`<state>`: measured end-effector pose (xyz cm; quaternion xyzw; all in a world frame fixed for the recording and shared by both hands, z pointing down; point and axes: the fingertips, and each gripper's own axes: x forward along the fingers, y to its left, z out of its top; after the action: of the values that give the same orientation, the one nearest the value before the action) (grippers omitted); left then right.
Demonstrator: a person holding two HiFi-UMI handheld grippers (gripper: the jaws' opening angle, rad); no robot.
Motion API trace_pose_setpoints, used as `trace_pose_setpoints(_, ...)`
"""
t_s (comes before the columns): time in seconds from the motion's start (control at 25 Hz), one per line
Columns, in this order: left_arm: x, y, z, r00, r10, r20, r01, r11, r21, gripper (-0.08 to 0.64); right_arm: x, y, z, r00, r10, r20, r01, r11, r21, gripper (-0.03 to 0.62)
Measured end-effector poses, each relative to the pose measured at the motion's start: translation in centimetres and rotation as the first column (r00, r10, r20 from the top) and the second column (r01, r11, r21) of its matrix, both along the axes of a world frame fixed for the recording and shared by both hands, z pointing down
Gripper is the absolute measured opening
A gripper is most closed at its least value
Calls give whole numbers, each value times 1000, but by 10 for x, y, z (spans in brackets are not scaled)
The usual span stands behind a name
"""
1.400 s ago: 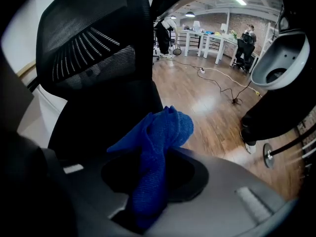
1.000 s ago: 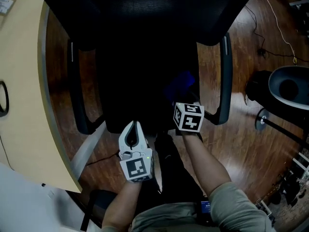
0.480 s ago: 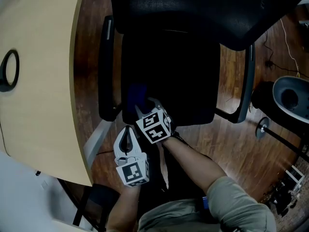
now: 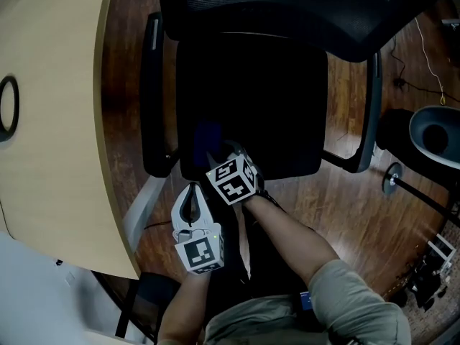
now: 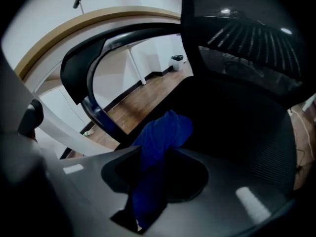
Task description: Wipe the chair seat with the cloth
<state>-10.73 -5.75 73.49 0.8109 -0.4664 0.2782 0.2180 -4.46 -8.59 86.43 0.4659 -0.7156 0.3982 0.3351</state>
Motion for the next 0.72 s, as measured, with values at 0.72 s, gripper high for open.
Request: trace_pose_setpoints(0.72,173,50,-4,917,393,-64,-392,920,24,5,290,128,-6,699,661,-274,-690,724,-11,109)
